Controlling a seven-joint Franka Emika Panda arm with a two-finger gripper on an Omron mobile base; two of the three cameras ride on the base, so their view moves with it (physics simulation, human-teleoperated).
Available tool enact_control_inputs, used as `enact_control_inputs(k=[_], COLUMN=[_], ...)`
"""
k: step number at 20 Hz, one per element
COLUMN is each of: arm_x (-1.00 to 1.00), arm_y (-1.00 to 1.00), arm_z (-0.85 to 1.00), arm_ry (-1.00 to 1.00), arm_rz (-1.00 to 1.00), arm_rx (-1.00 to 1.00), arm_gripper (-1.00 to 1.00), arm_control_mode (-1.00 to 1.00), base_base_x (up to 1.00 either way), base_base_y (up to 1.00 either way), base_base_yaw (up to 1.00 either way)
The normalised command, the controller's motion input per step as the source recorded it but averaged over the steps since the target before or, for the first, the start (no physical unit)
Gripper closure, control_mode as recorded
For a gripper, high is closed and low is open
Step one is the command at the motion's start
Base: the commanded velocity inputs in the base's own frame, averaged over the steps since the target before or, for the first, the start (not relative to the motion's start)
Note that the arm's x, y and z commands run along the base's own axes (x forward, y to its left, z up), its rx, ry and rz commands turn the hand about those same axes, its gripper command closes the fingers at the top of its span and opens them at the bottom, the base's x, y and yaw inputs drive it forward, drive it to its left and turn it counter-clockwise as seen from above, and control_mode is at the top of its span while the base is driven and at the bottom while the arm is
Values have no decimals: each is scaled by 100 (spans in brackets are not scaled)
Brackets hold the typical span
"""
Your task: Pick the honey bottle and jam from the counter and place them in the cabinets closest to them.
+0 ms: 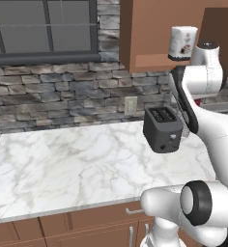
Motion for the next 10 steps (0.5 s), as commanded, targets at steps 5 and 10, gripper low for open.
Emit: enact_control_inputs(k=[5,10], arm_x=[-3,-1], arm_y=[-1,0], arm_z=[44,34], arm_ry=[0,0], arm_rz=[-5,-2], arm_rx=[2,1], arm_gripper=[100,100], arm_control_mode=[-100,-100], base_base_x=[0,0], base_base_y=[0,0], base_base_yaw=[0,0])
